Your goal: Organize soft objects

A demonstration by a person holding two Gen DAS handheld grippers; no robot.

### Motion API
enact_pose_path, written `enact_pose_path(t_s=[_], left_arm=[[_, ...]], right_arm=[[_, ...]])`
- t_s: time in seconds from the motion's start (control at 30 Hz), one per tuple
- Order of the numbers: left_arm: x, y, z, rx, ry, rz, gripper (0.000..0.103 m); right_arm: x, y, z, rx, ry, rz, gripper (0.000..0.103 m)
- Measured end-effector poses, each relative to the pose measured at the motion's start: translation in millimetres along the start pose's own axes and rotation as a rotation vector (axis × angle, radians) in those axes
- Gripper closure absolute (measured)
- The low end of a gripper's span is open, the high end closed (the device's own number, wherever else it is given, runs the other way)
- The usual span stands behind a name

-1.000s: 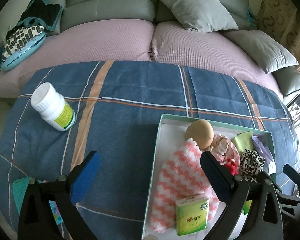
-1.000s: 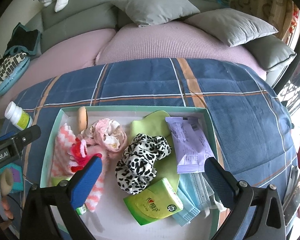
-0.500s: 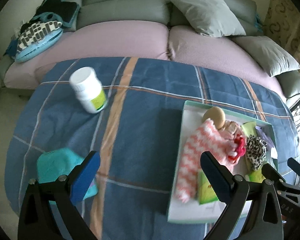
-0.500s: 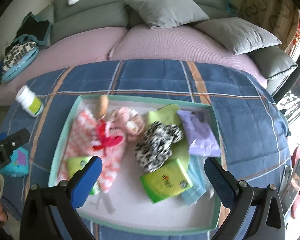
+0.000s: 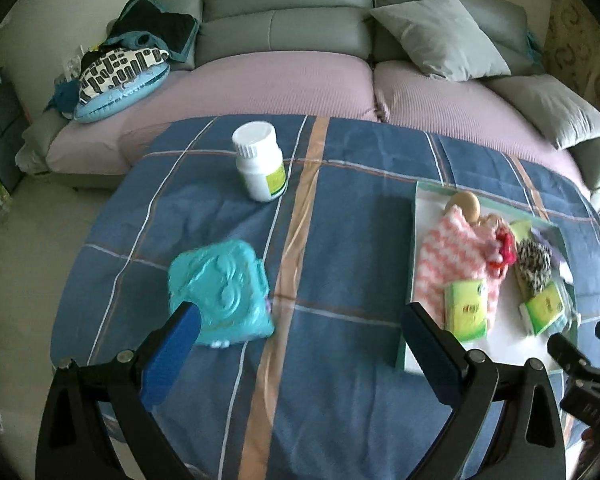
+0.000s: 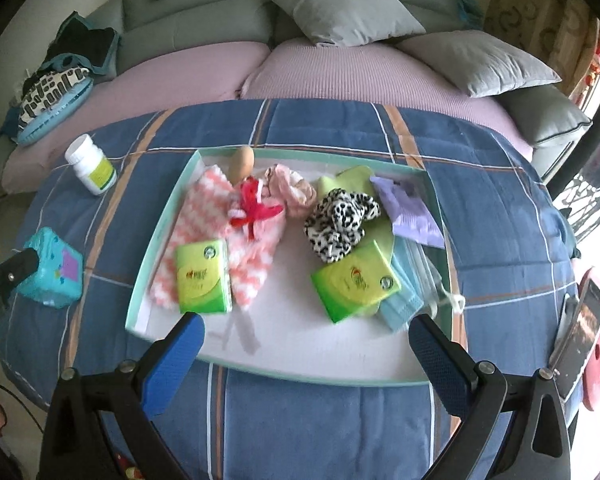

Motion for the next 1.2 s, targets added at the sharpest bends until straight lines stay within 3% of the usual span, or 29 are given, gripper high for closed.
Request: enact_pose_path(t_s=[0.33,0.7,1.2], left_arm=[[-39.4,-6.1,3.6,0.021,0.026,0.014,0.003],[-77.2,-0.7,11.1,0.036,-0.012,0.054,0.003],[-96.4,-0.3,8.3,0.062,-0.010,0.025,0.003]], right_arm=[[-30.8,-11.7,4.0,0.002,-0.012,0.001,0.000],[-63.2,-5.8,13.8,0.004,-0.033,0.010,0.000],[-78.7,-3.5,12.8,0.031,-0.016,0.002,0.000]])
Point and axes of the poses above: each gripper's, at about its wrist camera, not at the fingertips, and y roughly the way its jaws point, z to its left, x to its top, the point moved 2 cm from there along y, roughly the way its jaws point, and after that the axes turned 13 degrees about x, right-handed, at the moved point
